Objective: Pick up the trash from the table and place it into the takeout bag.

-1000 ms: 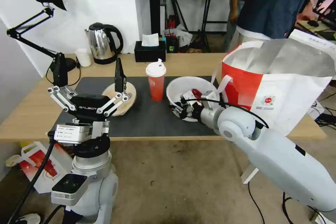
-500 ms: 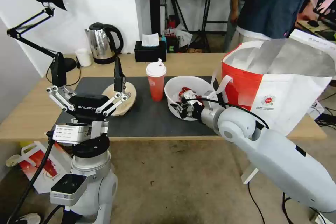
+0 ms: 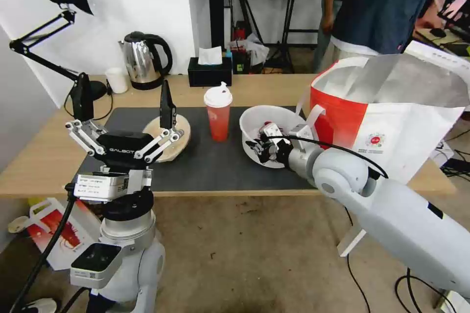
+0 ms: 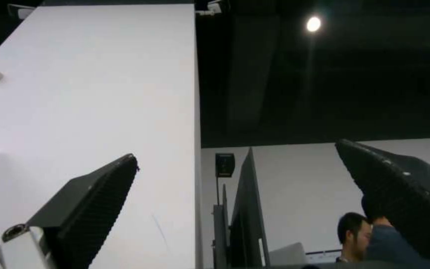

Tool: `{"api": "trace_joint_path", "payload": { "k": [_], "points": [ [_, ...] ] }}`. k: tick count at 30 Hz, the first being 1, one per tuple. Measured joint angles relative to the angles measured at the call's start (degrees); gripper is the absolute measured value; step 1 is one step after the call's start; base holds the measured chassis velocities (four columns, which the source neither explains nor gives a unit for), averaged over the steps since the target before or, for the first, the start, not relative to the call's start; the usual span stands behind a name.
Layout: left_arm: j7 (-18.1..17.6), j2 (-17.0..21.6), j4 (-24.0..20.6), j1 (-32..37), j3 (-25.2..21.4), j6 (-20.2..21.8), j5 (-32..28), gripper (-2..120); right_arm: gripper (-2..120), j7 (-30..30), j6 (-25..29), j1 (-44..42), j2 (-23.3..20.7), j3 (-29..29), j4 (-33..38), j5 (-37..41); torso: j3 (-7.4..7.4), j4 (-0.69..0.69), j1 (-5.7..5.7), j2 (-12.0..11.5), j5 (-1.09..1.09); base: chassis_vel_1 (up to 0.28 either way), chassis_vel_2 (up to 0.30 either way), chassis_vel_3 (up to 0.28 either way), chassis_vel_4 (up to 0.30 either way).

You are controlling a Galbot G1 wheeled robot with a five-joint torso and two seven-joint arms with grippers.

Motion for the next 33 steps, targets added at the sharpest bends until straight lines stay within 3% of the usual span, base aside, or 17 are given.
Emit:
{"api": "trace_joint_path", "payload": {
  "k": [33],
  "points": [
    [0.0, 0.0, -0.1, 0.0, 0.2, 0.0, 0.0, 100, 0, -1.3, -0.1, 3.6, -1.4, -0.7, 6.1, 1.5, 0.00, 0.00, 0.02, 0.0, 0.00, 0.000, 0.000, 0.000, 0.000]
  ]
}}
